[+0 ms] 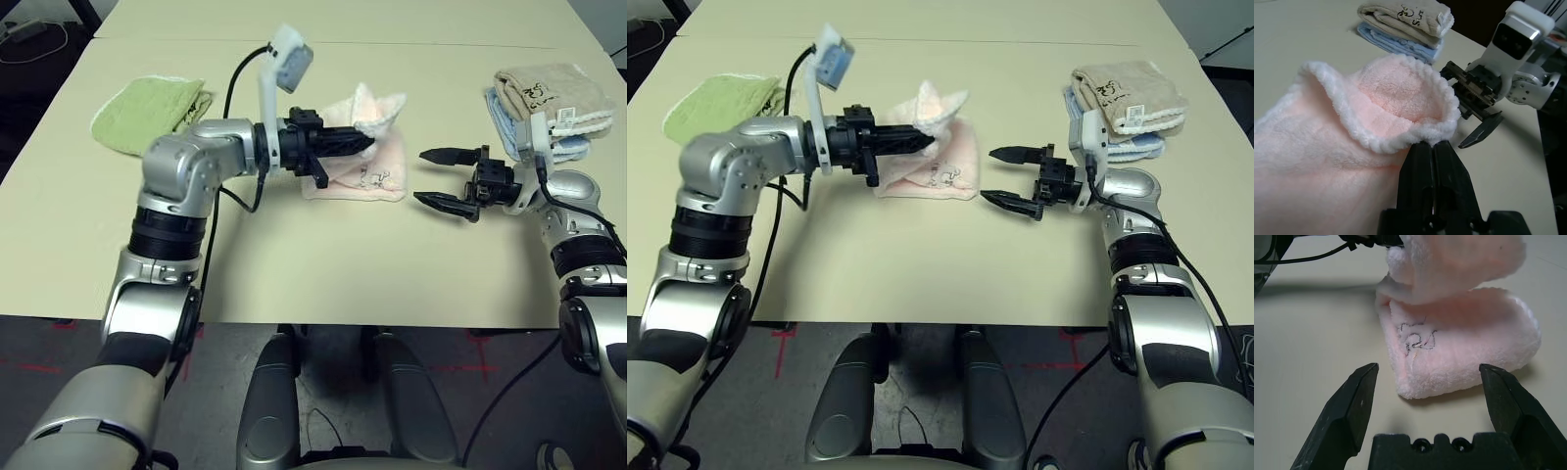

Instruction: Fold the towel and set it aside.

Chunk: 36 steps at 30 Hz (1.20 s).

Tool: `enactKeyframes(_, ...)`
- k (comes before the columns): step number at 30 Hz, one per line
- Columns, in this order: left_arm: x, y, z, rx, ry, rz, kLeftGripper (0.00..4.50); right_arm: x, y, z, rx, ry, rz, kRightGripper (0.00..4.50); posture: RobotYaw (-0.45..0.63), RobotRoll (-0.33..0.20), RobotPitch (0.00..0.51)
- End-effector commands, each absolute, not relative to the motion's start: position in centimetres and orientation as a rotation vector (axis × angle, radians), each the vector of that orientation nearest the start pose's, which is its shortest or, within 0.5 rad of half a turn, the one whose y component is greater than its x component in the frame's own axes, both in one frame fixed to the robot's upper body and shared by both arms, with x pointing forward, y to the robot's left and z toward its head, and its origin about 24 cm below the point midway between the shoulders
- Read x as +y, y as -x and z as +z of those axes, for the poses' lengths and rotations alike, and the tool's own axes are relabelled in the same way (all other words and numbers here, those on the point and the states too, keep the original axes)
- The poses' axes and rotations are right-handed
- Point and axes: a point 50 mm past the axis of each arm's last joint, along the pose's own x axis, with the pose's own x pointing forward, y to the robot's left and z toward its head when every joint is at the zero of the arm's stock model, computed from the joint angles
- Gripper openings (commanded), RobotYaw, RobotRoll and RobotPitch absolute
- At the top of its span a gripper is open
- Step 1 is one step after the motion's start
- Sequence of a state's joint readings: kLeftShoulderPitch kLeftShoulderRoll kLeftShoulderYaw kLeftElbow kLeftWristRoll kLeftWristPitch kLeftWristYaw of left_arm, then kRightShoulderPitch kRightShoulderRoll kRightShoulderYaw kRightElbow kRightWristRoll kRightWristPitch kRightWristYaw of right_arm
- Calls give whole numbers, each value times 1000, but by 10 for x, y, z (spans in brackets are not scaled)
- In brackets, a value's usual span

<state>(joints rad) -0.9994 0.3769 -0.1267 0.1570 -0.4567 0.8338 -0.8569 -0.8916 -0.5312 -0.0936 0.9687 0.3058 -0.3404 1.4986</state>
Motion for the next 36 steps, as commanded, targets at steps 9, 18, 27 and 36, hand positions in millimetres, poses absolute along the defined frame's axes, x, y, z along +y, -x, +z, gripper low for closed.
enactKeyframes(9, 72, -342, 221, 156, -202, -1194, 34, -222, -351, 165, -191, 325, 1218, 4500, 53, 0, 250)
enactKeyframes(18, 62, -337, 217, 181, -205, -1249, 34, -221, -352, 165, -189, 329, 1216, 4500, 58, 0, 247)
enactKeyframes(27, 63, -343, 203, 203, -288, -1209, 2177, -219, -352, 165, -194, 328, 1226, 4500, 53, 0, 248)
enactKeyframes(36, 84, -342, 228, 180, -316, -1208, 4480, -218, -357, 170, -183, 335, 1222, 4500, 72, 0, 250)
